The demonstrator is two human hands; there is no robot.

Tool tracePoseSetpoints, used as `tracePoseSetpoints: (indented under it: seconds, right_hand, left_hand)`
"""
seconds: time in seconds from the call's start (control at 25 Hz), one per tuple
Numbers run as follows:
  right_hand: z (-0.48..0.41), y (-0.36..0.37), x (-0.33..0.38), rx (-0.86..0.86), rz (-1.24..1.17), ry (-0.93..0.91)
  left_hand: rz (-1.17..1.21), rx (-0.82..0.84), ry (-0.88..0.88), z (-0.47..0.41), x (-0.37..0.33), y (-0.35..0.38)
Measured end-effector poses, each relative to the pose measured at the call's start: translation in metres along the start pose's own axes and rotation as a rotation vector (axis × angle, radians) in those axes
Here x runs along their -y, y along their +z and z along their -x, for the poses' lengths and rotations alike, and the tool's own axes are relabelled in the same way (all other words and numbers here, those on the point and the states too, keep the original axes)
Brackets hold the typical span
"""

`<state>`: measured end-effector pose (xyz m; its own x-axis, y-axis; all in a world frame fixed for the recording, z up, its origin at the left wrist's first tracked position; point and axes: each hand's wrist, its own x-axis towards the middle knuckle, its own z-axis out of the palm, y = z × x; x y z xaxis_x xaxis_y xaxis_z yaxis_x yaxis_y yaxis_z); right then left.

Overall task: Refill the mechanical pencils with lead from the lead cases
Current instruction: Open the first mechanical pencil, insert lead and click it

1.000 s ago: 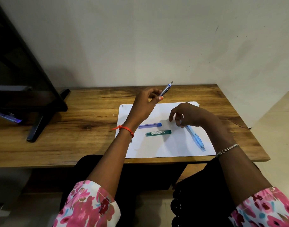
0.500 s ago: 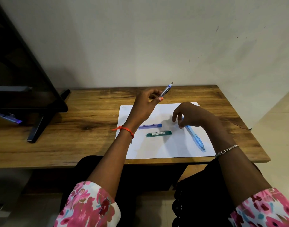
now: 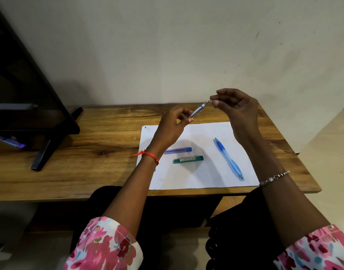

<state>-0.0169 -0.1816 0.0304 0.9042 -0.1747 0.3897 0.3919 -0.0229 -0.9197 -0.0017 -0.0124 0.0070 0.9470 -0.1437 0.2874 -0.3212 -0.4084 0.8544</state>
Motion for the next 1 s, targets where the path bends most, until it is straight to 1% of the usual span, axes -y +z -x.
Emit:
tracePoseSetpoints:
  seconds: [0.32, 0.44, 0.64, 0.84, 0.92, 1.0]
  right_hand:
    - [0.0017, 0.0028, 0.0000, 0.086, 0.192, -0.094]
    - [0.0021, 0.0032, -0.0002, 0.106, 0.261, -0.111]
    - [0.0002, 0.0022, -0.0032, 0.126, 0.312, -0.105]
    - [-0.0006, 0.0041, -0.0052, 0.147, 0.223, -0.029]
    - [-0.0011, 0.0040, -0.0064, 0.140, 0.113, 0.020]
    - [-0.0031, 0.0028, -0.0089, 0.116, -0.071, 0.079]
  left_hand:
    - [-0.079, 0.011, 0.020, 0.0025, 0.0000, 0.0000]
    - [-0.075, 0.014, 0.032, 0.0037, -0.0016, -0.0003]
    - [-0.033, 0.025, 0.028, 0.0045, -0.0009, -0.0003]
    - [0.043, 0.025, 0.016, 0.0057, -0.0002, -0.0004]
    - [0.067, 0.024, 0.013, 0.0060, -0.0012, 0.0004]
    - [0.123, 0.028, -0.016, 0.0066, -0.0063, 0.0021]
